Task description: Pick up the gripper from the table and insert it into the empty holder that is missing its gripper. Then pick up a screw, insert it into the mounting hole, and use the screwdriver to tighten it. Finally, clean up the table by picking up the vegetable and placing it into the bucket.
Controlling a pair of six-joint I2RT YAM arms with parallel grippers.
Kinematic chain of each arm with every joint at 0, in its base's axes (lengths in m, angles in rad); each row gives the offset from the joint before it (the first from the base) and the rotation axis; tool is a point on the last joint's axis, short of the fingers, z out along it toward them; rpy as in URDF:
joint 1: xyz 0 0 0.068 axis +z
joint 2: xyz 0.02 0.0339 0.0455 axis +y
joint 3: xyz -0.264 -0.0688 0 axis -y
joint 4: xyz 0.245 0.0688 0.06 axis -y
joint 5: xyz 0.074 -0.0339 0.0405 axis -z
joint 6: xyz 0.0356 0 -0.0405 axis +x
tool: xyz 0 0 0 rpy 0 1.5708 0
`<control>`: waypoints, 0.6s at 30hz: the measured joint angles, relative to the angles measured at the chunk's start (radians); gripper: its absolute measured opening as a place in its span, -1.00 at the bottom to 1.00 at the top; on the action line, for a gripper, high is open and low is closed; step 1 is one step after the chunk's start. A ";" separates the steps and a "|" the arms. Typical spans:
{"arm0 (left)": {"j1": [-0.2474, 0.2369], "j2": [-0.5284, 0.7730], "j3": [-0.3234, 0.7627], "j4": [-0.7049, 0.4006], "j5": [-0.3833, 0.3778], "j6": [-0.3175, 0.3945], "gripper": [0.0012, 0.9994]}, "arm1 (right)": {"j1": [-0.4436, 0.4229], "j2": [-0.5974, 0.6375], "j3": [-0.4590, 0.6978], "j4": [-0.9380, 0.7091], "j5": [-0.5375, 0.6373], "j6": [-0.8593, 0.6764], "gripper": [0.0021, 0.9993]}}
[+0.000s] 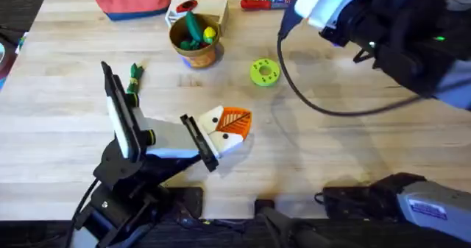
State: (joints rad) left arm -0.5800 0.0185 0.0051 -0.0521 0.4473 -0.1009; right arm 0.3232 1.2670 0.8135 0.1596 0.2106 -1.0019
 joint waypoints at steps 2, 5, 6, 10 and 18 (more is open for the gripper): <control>0.000 0.000 0.000 0.000 0.000 0.000 -0.99 | -0.031 0.069 0.000 0.000 0.042 -0.075 -0.99; 0.000 0.000 0.000 0.000 0.000 0.000 -0.99 | -0.072 0.165 0.000 0.000 0.079 -0.147 -0.99; 0.000 0.000 0.000 0.000 0.000 0.000 -0.99 | -0.083 0.192 0.000 0.000 0.086 -0.160 -0.99; 0.000 0.000 0.000 0.000 0.000 0.000 -0.99 | -0.106 0.289 0.000 0.000 0.107 -0.196 -0.99; 0.000 0.000 0.000 0.000 0.000 0.000 -0.99 | -0.104 0.381 0.000 -0.012 0.115 -0.232 -0.72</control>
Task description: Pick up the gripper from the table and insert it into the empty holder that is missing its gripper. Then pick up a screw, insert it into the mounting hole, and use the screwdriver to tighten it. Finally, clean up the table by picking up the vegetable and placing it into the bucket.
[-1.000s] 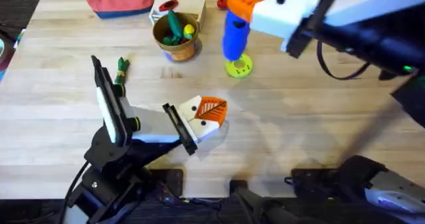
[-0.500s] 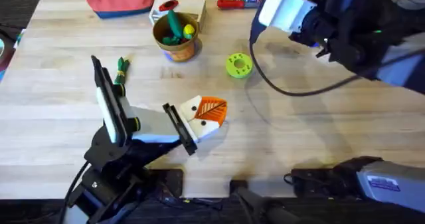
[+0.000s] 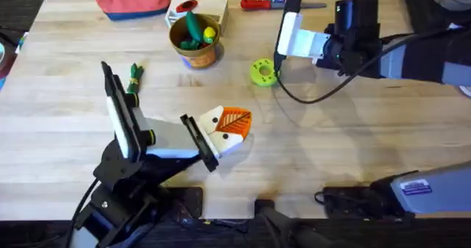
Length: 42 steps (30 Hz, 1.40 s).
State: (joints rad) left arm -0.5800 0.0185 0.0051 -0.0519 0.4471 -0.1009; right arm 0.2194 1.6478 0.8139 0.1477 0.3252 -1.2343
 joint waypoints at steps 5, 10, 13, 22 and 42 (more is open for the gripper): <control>0.000 0.000 0.000 0.000 0.000 0.000 -0.99 | 0.001 0.010 0.002 -0.042 0.004 0.019 0.75; 0.000 0.000 0.000 0.000 0.000 0.000 -0.99 | 0.000 0.000 0.016 -0.065 0.018 0.124 0.99; 0.000 0.000 0.000 0.000 0.000 0.000 -0.99 | 0.000 -0.023 0.015 -0.096 0.018 0.192 0.99; 0.000 0.000 0.000 0.000 -0.003 0.001 0.97 | 0.000 -0.258 0.015 -0.184 -0.001 0.448 0.99; -0.001 0.261 0.610 -0.676 -0.530 -0.212 0.97 | 0.000 -0.671 0.015 -0.285 -0.084 0.812 0.99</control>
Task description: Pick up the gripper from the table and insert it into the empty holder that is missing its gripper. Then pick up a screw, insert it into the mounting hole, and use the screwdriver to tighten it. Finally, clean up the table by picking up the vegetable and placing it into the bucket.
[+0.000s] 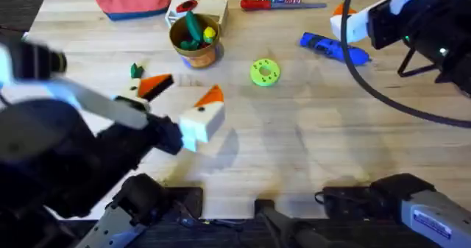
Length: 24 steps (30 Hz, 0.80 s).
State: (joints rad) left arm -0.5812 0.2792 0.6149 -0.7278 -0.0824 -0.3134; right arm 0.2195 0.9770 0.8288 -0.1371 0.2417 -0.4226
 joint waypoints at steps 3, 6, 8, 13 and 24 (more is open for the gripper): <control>0.000 0.184 0.139 -0.133 -0.097 -0.031 0.97 | 0.000 -0.007 0.000 0.000 0.000 0.009 0.99; 0.000 0.354 0.228 -0.166 -0.151 -0.043 0.97 | 0.000 -0.006 0.000 -0.002 0.000 0.013 0.99; 0.000 0.448 0.271 -0.165 -0.167 -0.048 0.97 | 0.000 -0.006 0.000 -0.002 0.000 0.015 0.99; 0.016 0.584 0.298 -0.213 -0.210 -0.050 0.97 | 0.000 -0.006 0.000 -0.018 0.000 0.019 0.99; 0.577 0.766 0.298 -0.216 -0.129 0.065 0.97 | 0.000 -0.006 0.000 -0.137 -0.003 0.023 0.99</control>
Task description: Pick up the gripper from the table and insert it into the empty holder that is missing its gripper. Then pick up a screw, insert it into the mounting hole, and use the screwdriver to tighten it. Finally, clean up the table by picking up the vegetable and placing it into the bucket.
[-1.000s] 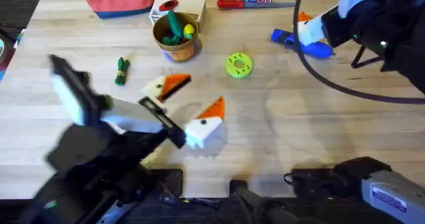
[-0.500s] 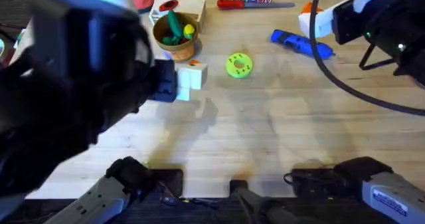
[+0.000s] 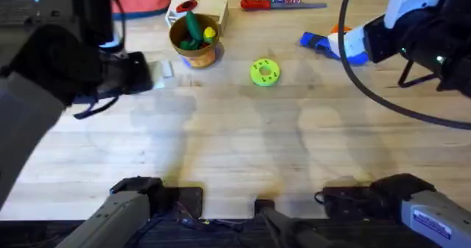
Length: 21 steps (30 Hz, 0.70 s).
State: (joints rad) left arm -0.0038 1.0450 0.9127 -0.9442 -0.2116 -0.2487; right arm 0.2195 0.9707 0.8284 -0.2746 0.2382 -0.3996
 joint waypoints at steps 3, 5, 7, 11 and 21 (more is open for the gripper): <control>0.142 0.079 0.000 0.061 0.018 0.073 0.97 | 0.000 0.000 0.000 0.001 0.000 0.000 0.99; 0.218 0.136 0.000 0.115 0.040 0.122 0.97 | 0.000 0.000 0.000 0.002 0.000 0.000 0.99; 0.283 0.195 0.000 0.173 0.074 0.177 0.97 | 0.000 0.000 0.000 0.003 0.000 0.000 0.99; 0.365 0.303 0.000 0.273 0.136 0.277 0.97 | 0.000 0.000 0.000 0.004 0.000 0.000 0.99; 0.406 0.562 0.001 0.488 0.272 0.371 0.98 | 0.000 0.000 0.000 0.098 0.000 0.000 0.99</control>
State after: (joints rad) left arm 0.4026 1.6071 0.9138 -0.4559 0.0599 0.1221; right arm 0.2195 0.9707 0.8284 -0.1764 0.2382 -0.3993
